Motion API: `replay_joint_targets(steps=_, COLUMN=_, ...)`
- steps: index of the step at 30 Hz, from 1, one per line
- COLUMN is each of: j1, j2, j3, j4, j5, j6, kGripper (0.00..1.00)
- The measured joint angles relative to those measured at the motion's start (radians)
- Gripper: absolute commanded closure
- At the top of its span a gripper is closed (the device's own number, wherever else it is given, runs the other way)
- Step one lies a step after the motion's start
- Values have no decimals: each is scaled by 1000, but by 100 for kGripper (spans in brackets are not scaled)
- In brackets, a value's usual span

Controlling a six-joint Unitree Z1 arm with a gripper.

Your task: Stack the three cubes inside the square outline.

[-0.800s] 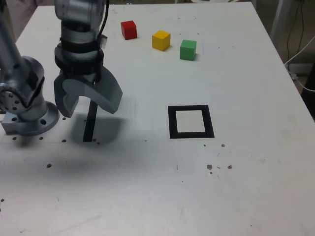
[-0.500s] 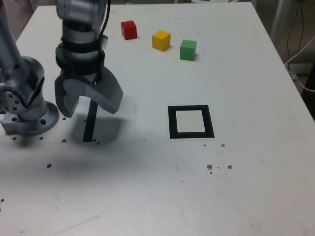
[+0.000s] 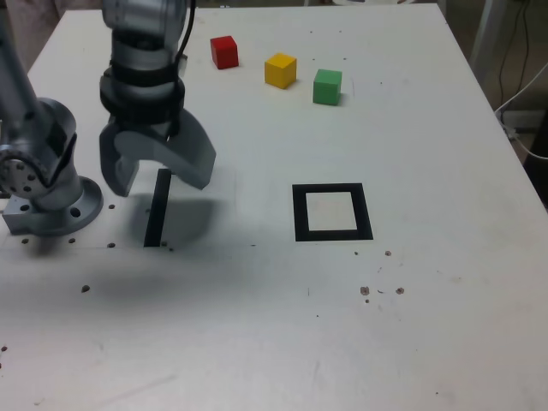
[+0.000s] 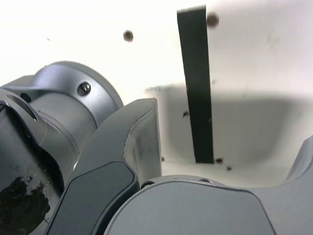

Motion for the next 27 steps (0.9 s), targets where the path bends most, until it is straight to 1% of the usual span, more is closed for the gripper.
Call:
replay_joint_targets(steps=4, j1=89, j2=-3, j3=-41, j4=20, j5=46, j6=2, kGripper=1)
replay_joint_targets(steps=7, j1=174, j2=-3, j3=-92, j4=47, j5=77, j6=32, kGripper=1)
replay_joint_targets(steps=13, j1=334, j2=11, j3=-199, j4=81, j5=110, j6=101, kGripper=1)
replay_joint_targets(steps=18, j1=468, j2=85, j3=-304, j4=101, j5=138, j6=137, kGripper=1)
replay_joint_targets(steps=22, j1=562, j2=155, j3=-384, j4=113, j5=152, j6=157, kGripper=1)
replay_joint_targets(steps=27, j1=653, j2=235, j3=-490, j4=139, j5=164, j6=185, kGripper=1)
